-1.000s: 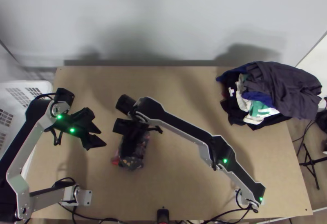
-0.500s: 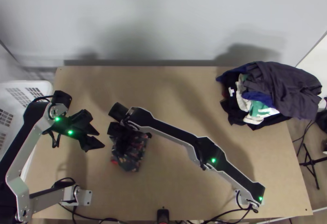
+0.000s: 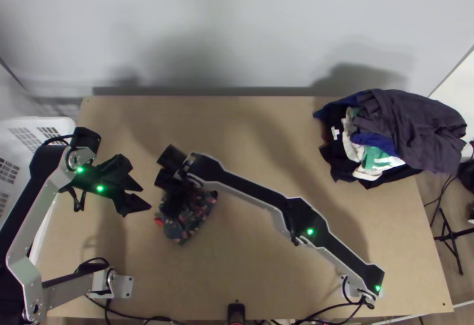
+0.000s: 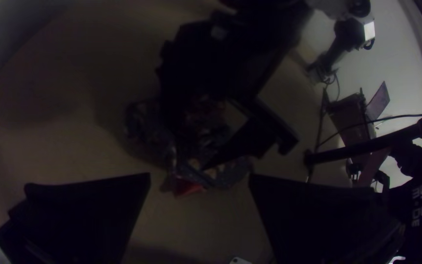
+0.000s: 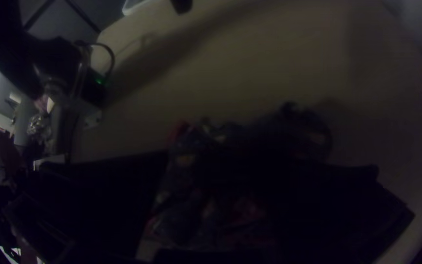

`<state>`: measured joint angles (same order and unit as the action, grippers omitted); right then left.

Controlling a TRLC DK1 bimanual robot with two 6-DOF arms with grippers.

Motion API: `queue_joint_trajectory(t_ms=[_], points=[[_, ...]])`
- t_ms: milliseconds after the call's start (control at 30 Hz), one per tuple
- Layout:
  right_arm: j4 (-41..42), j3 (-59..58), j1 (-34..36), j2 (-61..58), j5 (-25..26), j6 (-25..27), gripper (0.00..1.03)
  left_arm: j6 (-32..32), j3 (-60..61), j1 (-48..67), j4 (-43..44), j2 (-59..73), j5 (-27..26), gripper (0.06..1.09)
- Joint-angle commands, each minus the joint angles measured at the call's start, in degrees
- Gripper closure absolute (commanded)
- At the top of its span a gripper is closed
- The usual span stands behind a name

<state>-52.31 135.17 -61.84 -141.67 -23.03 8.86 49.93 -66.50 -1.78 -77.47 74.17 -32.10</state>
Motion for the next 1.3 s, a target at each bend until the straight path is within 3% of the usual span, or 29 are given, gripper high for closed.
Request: queue_joint_trajectory(t_ms=[0,200,333,533,733,933,1267], points=[[-2.18,0.0,1.9,5.08,0.35,-1.3,0.08,-1.15,-3.29,-0.33,-0.4,-0.78,-0.33,0.11],[-6.66,-1.23,5.24,9.83,-0.7,-1.13,0.05,-1.77,-3.72,-0.24,-0.75,-1.4,-1.74,0.11],[-15.8,-3.69,9.02,8.95,-3.87,-1.22,0.05,-1.86,-0.65,1.61,-0.75,-1.49,-1.74,0.11],[-23.71,-8.52,15.7,8.51,-11.87,-0.51,0.05,-1.59,2.34,2.66,-0.75,-2.63,-1.74,0.11],[-25.82,-2.81,23.44,1.22,-19.07,1.16,0.07,-2.03,2.87,2.48,-0.75,-3.24,-1.74,0.11],[-29.34,-2.55,21.94,-2.83,-24.43,4.94,0.06,-2.47,2.69,1.78,-0.75,-4.12,-1.74,0.11],[-29.07,-1.05,18.07,-5.46,-30.06,5.64,0.06,-2.65,3.31,1.61,-0.4,-4.03,-1.83,0.11]])
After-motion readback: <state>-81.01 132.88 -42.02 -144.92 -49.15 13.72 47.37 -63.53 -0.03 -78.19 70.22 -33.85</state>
